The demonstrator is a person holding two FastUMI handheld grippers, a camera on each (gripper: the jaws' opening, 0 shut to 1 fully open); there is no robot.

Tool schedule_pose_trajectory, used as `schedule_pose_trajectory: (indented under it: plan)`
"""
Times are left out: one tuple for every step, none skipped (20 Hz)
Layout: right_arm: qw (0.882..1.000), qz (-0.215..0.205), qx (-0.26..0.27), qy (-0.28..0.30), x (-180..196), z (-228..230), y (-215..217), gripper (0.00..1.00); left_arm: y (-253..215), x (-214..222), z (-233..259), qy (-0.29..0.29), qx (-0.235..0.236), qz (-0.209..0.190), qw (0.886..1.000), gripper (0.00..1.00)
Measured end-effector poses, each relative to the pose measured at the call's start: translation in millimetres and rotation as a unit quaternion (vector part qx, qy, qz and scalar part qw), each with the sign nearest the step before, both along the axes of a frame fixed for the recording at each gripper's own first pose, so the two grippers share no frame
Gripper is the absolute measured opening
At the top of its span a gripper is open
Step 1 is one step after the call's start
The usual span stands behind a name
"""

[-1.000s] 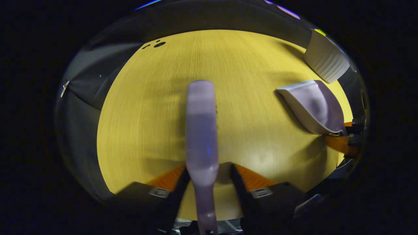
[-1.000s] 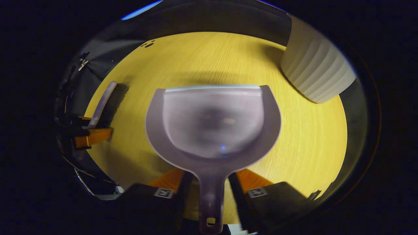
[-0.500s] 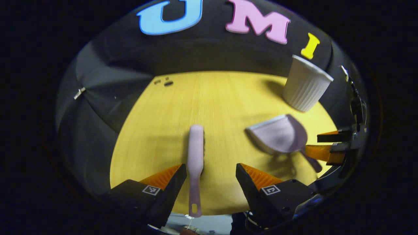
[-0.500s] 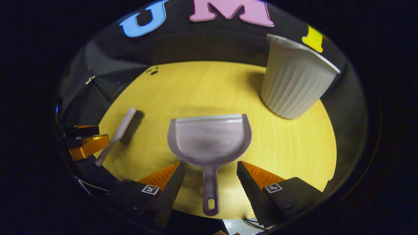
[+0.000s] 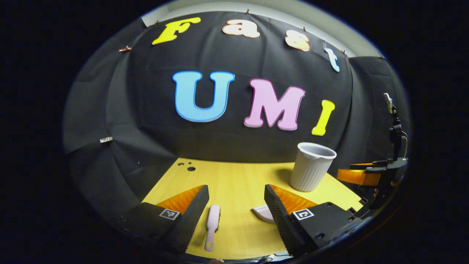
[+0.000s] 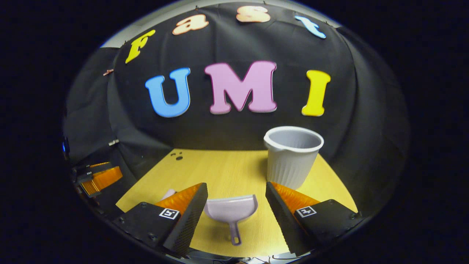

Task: Pick up the small broom and dustpan from the desktop, sweep the trash into the dustpan with the broom, and then empty the trash into the garbage bin.

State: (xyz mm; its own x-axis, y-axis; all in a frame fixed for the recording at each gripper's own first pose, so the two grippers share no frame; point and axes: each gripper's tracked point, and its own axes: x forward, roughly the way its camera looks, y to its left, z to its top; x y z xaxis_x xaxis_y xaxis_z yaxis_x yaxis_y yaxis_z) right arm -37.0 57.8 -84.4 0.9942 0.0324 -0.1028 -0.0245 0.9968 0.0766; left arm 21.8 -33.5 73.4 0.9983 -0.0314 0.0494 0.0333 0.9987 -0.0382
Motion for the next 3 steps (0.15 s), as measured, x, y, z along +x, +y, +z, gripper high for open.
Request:
schedule_pose_trajectory:
  plan:
    - [0.999, 0.001, -0.001, -0.032, -9, 20, 0, 0.99, 2, -12, 3, -0.013, 0.002, 0.006, 1.000, 0.96]
    - [0.998, 0.005, -0.002, -0.064, -14, 35, -1, 0.99, 5, -21, 4, -0.022, 0.004, 0.010, 1.000, 0.96]
    - [0.996, 0.004, -0.008, -0.087, -20, 42, -2, 0.99, 3, -23, 2, -0.029, 0.006, 0.010, 1.000, 0.95]
